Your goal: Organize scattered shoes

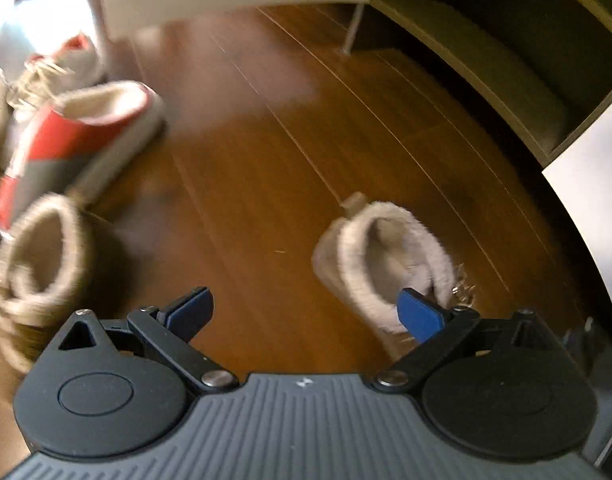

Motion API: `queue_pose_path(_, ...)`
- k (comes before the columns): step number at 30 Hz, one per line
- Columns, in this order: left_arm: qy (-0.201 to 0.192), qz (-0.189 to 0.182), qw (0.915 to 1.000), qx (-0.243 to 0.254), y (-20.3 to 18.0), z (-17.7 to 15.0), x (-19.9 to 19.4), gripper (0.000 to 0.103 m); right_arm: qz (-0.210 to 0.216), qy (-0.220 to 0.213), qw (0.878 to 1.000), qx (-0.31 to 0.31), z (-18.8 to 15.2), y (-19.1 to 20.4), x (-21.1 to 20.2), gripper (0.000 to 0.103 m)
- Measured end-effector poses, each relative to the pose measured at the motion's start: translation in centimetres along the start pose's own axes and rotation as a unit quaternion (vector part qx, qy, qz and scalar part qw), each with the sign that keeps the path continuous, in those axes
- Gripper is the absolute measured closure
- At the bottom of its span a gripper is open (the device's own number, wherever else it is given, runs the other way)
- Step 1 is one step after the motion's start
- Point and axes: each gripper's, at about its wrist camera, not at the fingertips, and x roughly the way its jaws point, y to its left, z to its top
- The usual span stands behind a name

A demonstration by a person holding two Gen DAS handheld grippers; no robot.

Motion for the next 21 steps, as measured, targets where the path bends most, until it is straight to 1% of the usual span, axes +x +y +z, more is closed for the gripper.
queue_pose_path(1, 0.011, 0.008, 0.9999, -0.004, -0.4, 0.0, 1.1, 0.011, -0.006, -0.004, 1.0, 0.005, -0.2, 0.5, 0.3, 0.005)
queue_pose_path(2, 0.018, 0.012, 0.9997, -0.007, -0.6, 0.0, 1.8, 0.02, -0.01, -0.007, 1.0, 0.009, -0.1, 0.8, 0.6, 0.005)
queue_pose_path(4, 0.026, 0.009, 0.9995, -0.013, -0.9, 0.3, 2.8, 0.021, -0.011, -0.005, 1.0, 0.011, 0.2, 1.4, 1.3, 0.006)
queue_pose_path(7, 0.036, 0.002, 0.9991, -0.022, -1.4, 1.0, 3.9, 0.02, -0.026, 0.024, 0.999, 0.018, 0.0, 2.4, 3.4, 0.025)
queue_pose_path(10, 0.038, 0.0, 0.9991, -0.017, -1.9, 1.5, 4.8, 0.023, -0.018, 0.018, 0.999, 0.034, -0.4, 2.1, 3.5, 0.028)
queue_pose_path(12, 0.047, -0.003, 0.9988, -0.015, -2.5, 1.8, 5.5, 0.042, -0.017, 0.015, 0.999, 0.039, -0.4, 2.2, 3.6, 0.029)
queue_pose_path(13, 0.053, -0.009, 0.9984, -0.015, -2.7, 1.9, 5.9, 0.044, -0.017, 0.013, 0.999, 0.044, -0.5, 2.0, 3.6, 0.029)
queue_pose_path(15, 0.065, -0.019, 0.9976, -0.013, -3.4, 2.1, 6.7, 0.046, -0.019, 0.011, 0.999, 0.05, -0.6, 1.7, 3.5, 0.03)
queue_pose_path(18, 0.065, -0.018, 0.9977, -0.001, -4.5, 2.4, 7.5, 0.049, -0.025, 0.011, 0.998, 0.059, 0.3, 1.8, 5.1, 0.03)
queue_pose_path(21, 0.064, -0.027, 0.9976, 0.004, -5.8, 3.3, 8.2, 0.049, -0.033, 0.012, 0.997, 0.07, 0.8, 0.6, 5.8, 0.031)
